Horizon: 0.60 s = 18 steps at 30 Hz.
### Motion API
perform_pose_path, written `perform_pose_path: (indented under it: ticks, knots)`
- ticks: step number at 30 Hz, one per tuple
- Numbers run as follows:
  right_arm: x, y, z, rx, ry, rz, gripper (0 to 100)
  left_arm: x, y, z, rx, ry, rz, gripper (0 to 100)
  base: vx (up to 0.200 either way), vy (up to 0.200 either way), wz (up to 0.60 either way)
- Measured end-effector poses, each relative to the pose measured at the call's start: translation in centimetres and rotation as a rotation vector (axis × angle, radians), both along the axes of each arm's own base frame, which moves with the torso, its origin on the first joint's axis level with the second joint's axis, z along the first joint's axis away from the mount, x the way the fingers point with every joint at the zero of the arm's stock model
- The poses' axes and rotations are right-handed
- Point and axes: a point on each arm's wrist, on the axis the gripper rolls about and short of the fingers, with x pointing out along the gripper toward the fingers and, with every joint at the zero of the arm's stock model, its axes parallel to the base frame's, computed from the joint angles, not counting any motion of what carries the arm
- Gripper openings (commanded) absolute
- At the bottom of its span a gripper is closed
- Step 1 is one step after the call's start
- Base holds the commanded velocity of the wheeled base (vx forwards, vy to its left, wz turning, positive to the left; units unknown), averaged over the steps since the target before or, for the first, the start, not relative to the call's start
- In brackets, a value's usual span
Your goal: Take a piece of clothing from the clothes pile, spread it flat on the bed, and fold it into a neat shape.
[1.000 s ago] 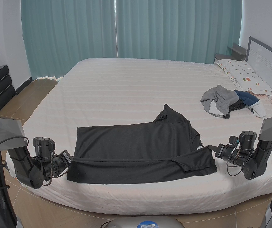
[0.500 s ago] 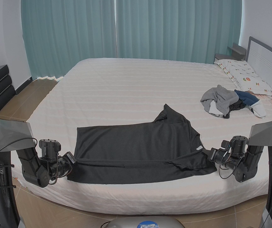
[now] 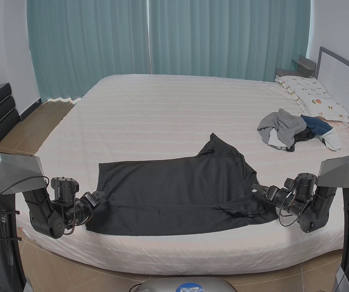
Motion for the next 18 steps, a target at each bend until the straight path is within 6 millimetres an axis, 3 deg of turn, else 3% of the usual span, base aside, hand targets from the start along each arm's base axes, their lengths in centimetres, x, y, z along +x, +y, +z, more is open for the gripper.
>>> perform_pose_path:
  ticks: [10,16,18]
  knots:
    - [-1.4,-0.6,2.6,0.262,0.076,-0.122,100,-1.4,0.7,1.8,-0.057,-0.010,0.048,100,0.000,0.000,0.00]
    - [-2.1,-0.7,3.2,0.325,0.105,-0.143,100,-2.7,1.2,3.2,-0.146,-0.013,0.047,100,0.200,0.000,0.00]
    - [-2.2,-0.7,3.1,0.331,0.117,-0.143,100,-3.1,1.4,3.5,-0.180,-0.010,0.028,100,0.000,0.000,0.00]
